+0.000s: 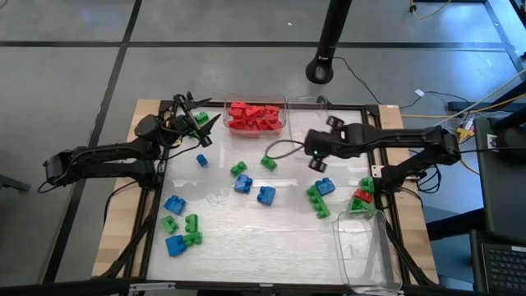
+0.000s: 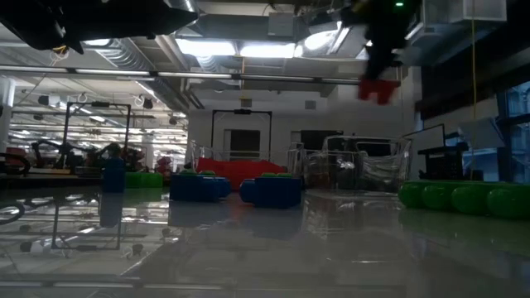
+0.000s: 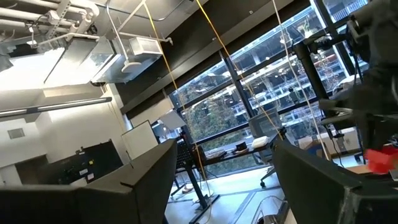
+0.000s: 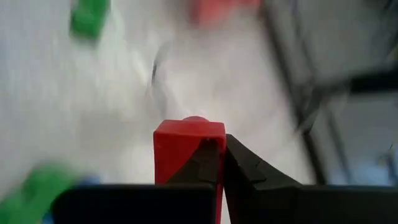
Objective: Sort blocks
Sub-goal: Put the red game piece into the top left transparent bin
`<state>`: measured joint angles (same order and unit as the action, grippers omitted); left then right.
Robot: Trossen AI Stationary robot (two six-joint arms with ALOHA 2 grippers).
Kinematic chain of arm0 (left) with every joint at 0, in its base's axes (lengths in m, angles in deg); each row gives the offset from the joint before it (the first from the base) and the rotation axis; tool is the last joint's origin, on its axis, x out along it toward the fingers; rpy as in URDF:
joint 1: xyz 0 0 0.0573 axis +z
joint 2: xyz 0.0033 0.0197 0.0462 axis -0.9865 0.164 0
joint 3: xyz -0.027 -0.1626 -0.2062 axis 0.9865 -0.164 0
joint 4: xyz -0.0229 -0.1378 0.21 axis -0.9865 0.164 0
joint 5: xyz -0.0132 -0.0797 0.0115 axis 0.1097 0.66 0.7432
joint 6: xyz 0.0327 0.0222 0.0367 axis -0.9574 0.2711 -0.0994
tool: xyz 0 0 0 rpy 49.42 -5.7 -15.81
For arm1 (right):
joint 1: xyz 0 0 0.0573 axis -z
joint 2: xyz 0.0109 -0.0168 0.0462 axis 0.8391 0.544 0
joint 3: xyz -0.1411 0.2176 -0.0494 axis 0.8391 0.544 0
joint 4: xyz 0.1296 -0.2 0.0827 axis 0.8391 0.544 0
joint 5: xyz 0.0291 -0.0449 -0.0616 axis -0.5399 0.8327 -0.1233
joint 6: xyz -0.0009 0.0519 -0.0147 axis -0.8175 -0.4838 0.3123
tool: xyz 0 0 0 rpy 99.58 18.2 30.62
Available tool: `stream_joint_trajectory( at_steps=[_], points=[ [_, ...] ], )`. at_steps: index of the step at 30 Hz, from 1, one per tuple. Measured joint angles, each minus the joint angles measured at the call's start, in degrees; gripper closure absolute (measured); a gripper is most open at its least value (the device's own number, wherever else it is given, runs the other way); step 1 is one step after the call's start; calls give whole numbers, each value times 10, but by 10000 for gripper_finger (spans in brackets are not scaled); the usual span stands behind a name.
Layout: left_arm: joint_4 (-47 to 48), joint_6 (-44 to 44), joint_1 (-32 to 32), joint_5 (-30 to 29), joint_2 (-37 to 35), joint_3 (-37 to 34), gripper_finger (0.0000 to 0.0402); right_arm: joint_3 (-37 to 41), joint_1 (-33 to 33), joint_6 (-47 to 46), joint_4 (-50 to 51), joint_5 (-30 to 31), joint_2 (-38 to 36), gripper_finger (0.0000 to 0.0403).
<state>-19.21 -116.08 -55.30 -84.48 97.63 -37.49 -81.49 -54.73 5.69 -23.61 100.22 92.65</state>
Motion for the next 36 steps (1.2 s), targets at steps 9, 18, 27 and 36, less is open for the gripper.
stream_joint_trajectory(
  at_steps=[9, 18, 27, 36],
  points=[
    [-1, 0, 0, 0, 0, 0, 149, 0, 67, 277, -380, 7, 59, 389],
    [0, 0, 0, 0, 0, 0, 149, 0, 149, 387, -625, -65, 177, 387],
    [0, -3, 0, 0, 0, 0, 149, 0, 215, 372, -724, -106, 257, 386],
    [0, -5, 0, 0, 0, 0, 149, 0, 225, 358, -721, -133, 265, 324]
  ],
)
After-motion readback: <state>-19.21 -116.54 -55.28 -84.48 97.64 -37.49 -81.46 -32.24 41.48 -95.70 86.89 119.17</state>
